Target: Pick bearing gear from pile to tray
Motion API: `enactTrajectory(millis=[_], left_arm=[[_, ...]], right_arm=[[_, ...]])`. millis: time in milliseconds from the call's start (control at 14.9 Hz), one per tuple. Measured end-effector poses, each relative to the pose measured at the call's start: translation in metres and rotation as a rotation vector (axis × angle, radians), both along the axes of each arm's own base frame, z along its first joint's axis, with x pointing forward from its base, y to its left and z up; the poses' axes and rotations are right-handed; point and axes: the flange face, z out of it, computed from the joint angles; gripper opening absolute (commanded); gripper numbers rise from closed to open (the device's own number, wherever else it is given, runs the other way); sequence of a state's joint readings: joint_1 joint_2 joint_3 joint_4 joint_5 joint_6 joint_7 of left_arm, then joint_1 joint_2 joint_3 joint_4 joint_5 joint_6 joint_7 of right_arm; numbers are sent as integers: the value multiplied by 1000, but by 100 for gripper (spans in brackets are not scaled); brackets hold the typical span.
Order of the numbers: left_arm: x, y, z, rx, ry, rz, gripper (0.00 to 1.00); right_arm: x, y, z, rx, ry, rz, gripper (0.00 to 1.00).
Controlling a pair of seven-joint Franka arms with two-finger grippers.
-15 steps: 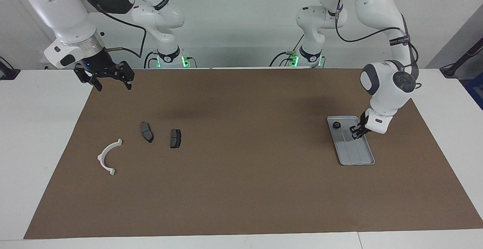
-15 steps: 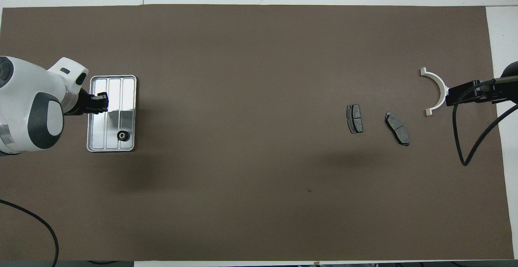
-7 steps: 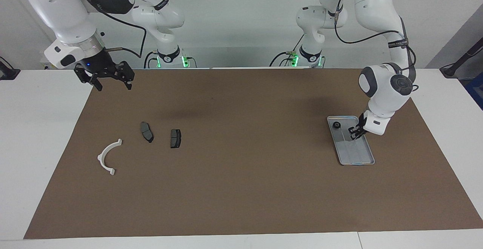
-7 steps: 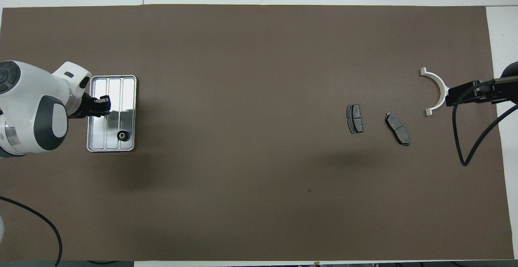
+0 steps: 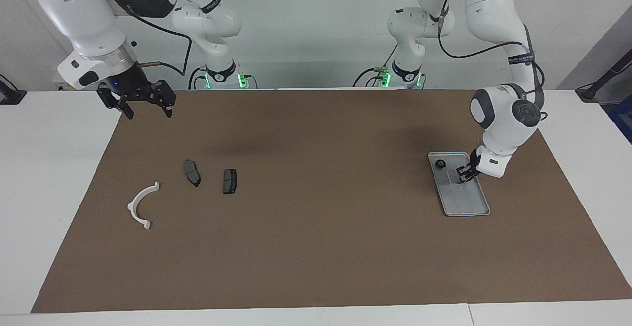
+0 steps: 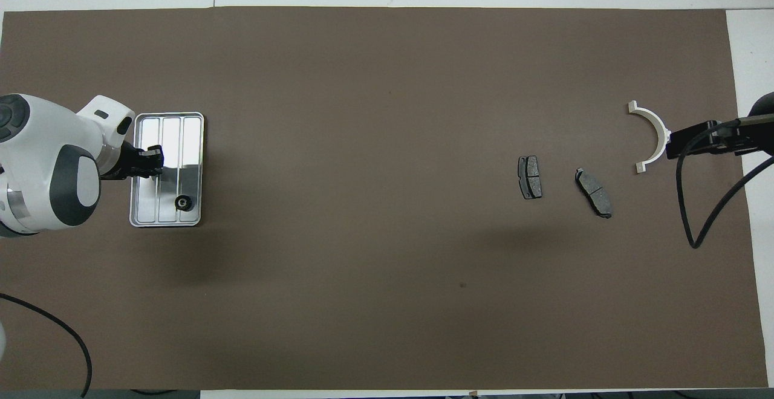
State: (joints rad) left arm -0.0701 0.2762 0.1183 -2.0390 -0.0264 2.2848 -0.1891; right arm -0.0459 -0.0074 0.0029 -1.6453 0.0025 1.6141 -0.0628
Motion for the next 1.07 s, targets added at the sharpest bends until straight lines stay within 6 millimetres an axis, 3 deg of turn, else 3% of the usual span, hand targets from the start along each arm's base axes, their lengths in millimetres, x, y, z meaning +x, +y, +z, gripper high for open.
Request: enactTrajectory(millis=[403, 537, 604, 671, 940, 1074], left_arm=[[-3, -1, -5, -1, 10, 19, 5], [-4, -2, -7, -1, 10, 27, 27], [-4, -2, -7, -1, 10, 29, 56], [-4, -2, -7, -1, 9, 30, 99], [-3, -2, -6, -1, 2, 31, 100], [2, -2, 5, -2, -1, 31, 100]], right_arm=[[-1, 0, 0, 0, -1, 0, 100], [-1, 0, -1, 0, 1, 0, 100], [-1, 0, -1, 0, 2, 0, 100], [-1, 0, -1, 0, 3, 0, 100], [-1, 0, -2, 0, 3, 0, 100], [-1, 0, -2, 0, 3, 0, 100]])
